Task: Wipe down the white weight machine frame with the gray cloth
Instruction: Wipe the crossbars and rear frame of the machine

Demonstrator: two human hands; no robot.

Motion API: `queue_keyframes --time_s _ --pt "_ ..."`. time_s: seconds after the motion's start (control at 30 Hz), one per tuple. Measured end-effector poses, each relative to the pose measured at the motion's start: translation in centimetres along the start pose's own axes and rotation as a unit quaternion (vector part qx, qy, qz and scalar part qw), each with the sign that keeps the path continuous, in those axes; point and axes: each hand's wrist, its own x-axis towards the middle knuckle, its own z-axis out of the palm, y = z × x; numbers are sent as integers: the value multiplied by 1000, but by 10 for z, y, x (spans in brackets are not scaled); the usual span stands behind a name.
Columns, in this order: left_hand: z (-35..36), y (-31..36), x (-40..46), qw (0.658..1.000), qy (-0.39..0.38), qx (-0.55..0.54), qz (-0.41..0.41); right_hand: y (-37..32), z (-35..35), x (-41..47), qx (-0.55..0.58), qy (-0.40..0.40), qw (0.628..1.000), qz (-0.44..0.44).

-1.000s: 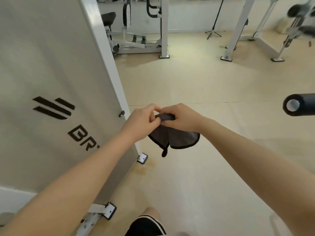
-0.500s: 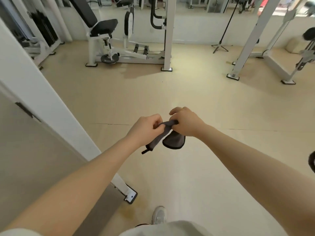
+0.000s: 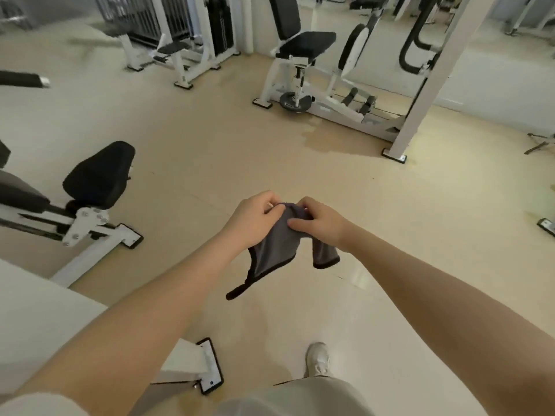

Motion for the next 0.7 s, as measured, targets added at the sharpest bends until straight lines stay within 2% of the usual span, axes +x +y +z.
queue_keyframes --time_s 0.13,0.27,0.33,0.43,0.5,0.6,0.7 --pt "-20 -8 49 996 65 21 -55 -10 -39 77 -165 -57 980 -95" --pt "-43 -22 75 980 157 38 -114 -35 -45 144 -218 -26 968 -118" --pt "-55 -31 84 968 198 36 -150 -55 -34 169 -188 -45 974 -117" --pt "-80 -44 96 943 274 4 -188 -97 -11 202 -27 -115 990 -79" --pt "-103 -53 105 930 309 0 -197 -128 4 224 59 -162 983 -68" --pt "-148 -70 116 915 360 -2 -185 -179 26 259 70 -210 963 -156" --pt "-203 -83 117 899 398 -11 -184 -236 46 293 76 -245 944 -207"
